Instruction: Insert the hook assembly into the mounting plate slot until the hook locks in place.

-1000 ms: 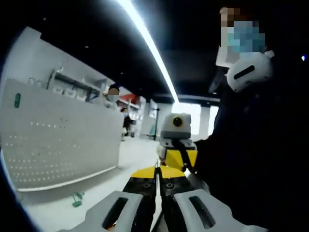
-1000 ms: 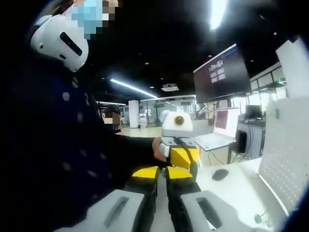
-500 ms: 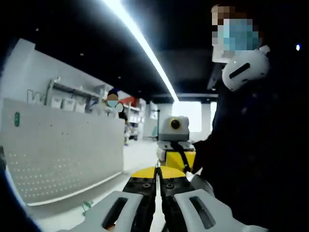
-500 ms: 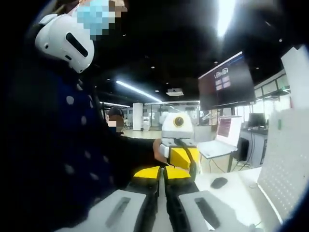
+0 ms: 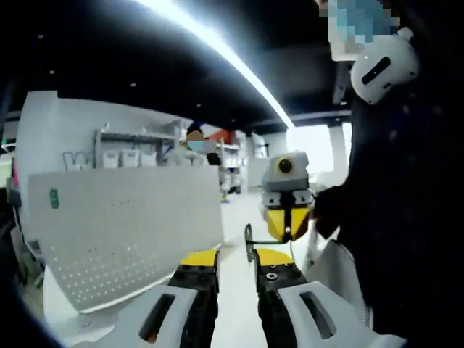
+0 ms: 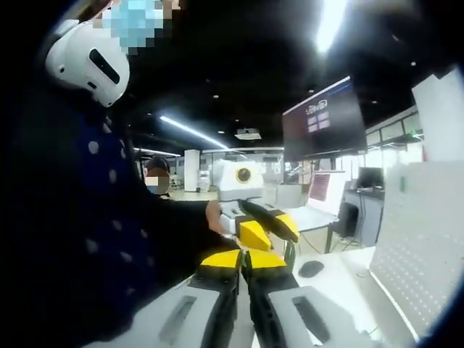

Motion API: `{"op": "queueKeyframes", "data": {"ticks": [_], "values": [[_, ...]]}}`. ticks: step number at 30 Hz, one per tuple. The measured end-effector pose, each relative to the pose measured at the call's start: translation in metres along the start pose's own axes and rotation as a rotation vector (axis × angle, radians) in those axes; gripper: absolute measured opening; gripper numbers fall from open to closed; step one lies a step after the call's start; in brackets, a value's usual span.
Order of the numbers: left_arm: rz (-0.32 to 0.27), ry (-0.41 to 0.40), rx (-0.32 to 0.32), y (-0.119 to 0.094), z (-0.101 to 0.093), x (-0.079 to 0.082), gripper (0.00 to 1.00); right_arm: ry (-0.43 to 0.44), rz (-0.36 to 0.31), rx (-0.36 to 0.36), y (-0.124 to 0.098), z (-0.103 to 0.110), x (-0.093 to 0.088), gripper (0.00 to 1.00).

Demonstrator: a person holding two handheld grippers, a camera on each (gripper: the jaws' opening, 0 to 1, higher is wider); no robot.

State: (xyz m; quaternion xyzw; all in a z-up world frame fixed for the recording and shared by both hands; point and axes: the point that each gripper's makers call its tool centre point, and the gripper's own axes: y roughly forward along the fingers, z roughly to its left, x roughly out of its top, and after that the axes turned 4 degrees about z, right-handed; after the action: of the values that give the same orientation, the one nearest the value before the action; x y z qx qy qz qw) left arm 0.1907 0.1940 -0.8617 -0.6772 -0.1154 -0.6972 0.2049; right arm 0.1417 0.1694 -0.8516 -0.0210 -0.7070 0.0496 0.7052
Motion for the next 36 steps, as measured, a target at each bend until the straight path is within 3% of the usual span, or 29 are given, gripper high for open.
{"op": "queueKeyframes", "data": {"ticks": [5, 13, 15, 20, 29, 36], "values": [[0.016, -0.019, 0.099, -0.004, 0.010, -0.015, 0.21, 0.006, 0.023, -0.027, 0.001, -0.010, -0.007, 0.01], [0.027, -0.031, 0.362, -0.018, 0.046, -0.032, 0.22, -0.011, 0.014, -0.077, 0.004, -0.033, 0.003, 0.01], [0.046, -0.003, 0.410, -0.021, 0.053, -0.037, 0.23, -0.011, 0.004, -0.098, 0.005, -0.042, 0.006, 0.01], [0.078, -0.027, 0.467, -0.019, 0.059, -0.056, 0.28, -0.022, -0.001, -0.134, 0.007, -0.067, 0.014, 0.01], [0.108, -0.038, 0.515, -0.017, 0.061, -0.074, 0.30, -0.066, -0.002, -0.170, 0.013, -0.111, 0.043, 0.01], [0.133, 0.002, 0.538, -0.023, 0.068, -0.074, 0.31, -0.087, -0.007, -0.162, 0.024, -0.139, 0.063, 0.01]]}}
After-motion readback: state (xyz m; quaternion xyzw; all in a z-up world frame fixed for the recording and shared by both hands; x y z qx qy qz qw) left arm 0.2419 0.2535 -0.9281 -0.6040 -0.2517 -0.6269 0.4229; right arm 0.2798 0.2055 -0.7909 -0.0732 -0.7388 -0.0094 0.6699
